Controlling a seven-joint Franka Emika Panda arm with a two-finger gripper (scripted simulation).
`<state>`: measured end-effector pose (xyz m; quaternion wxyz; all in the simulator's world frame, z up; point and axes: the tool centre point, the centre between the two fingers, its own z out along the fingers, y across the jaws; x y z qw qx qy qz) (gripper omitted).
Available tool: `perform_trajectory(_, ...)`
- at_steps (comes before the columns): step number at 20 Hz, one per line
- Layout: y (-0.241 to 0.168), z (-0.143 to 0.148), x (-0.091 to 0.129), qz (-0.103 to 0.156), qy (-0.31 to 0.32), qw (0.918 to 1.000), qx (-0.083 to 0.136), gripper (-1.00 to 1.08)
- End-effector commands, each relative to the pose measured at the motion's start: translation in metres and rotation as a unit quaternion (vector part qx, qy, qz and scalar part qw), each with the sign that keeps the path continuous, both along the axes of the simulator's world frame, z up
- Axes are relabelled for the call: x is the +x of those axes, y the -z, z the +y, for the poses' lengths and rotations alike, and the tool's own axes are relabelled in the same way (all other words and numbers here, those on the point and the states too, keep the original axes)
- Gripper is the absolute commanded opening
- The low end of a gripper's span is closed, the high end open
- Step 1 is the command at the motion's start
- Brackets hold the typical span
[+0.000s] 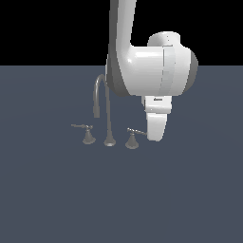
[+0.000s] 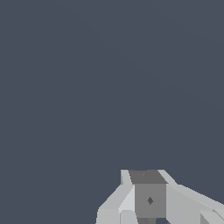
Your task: Turn on the faucet by rotating a designated handle.
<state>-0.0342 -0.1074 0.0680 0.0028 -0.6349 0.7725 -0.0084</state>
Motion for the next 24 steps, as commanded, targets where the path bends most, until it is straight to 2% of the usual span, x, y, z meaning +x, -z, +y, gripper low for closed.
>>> perform_trajectory(1,0.001,0.024,-0.007,0.003,-0.016,0.9999,0.004,-1.0)
perform_trajectory(8,0.003,0.033,-0.034,0.007,-0.015,0.9998,0.005,-1.0)
perform_trajectory(9,0.003,0.033,-0.034,0.007,-0.015,0.9998,0.005,-1.0)
perform_trajectory(10,-0.002,0.021,-0.023,-0.003,-0.006,1.0,0.001,-1.0)
perform_trajectory(20,0.003,0.076,-0.045,0.007,-0.015,0.9998,0.005,-1.0)
perform_trajectory(21,0.003,0.076,-0.045,0.007,-0.015,0.9998,0.005,-1.0)
perform_trajectory(22,-0.003,0.049,-0.038,0.0,0.005,1.0,-0.001,-1.0)
perform_trajectory(24,-0.001,0.06,-0.035,0.001,0.001,1.0,0.0,-1.0)
